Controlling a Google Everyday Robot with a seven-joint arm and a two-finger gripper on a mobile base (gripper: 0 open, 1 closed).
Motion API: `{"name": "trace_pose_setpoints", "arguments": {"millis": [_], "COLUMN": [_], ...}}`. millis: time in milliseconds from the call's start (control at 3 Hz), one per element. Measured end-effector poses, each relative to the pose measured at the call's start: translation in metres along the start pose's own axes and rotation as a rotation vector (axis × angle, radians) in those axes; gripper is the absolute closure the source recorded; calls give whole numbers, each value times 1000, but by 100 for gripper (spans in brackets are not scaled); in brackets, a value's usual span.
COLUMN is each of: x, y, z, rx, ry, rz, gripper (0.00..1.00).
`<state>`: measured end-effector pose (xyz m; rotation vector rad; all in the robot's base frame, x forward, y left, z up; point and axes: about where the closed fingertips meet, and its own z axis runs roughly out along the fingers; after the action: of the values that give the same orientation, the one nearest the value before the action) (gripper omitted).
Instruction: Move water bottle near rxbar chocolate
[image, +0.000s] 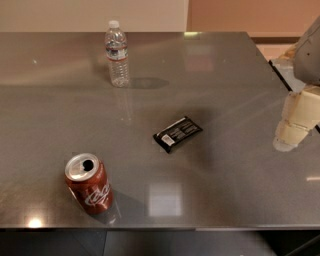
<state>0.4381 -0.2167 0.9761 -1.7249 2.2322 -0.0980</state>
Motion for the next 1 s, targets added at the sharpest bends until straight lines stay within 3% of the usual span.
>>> {"name": "trace_pose_setpoints", "arguments": {"millis": [667,1000], "x": [0,-20], "y": [0,-32], "z": [0,21], "rx": [0,20], "ry": [0,-74], "rz": [0,64], "gripper": [0,0]}}
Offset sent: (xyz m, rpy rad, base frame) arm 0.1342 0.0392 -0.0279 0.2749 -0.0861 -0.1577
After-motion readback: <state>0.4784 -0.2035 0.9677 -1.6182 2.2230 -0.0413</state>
